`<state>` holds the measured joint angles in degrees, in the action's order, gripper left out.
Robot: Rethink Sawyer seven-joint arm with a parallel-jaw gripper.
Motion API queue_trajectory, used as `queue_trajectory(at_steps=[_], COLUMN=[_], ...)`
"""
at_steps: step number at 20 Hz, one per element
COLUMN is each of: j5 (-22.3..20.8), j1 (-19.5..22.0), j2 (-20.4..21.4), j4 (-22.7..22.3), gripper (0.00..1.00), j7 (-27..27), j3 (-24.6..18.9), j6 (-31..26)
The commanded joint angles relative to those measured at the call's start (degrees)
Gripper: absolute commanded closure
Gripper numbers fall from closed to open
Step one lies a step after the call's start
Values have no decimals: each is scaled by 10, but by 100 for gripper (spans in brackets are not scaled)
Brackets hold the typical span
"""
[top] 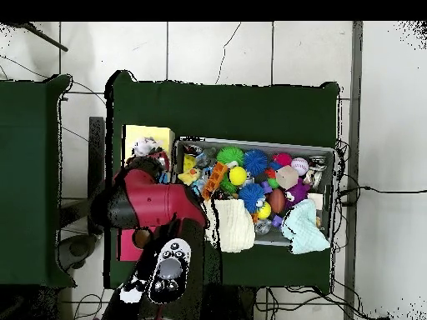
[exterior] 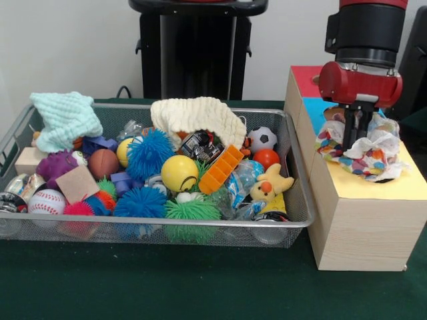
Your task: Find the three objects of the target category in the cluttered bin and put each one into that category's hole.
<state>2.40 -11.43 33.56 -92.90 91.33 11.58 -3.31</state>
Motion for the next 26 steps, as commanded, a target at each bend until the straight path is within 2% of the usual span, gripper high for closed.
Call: queue_trajectory(at_steps=[1,11,19,26], j5=[46,86,95,80], j1=[-11,-29,-30,-15], j2=[-27,-47,-61,-71], j4=[24,31,35,34], gripper=[100,100,100,100], j7=[133,137,130,115], j3=[-10,-2,-1,-10], j6=[-1,6,19,38])
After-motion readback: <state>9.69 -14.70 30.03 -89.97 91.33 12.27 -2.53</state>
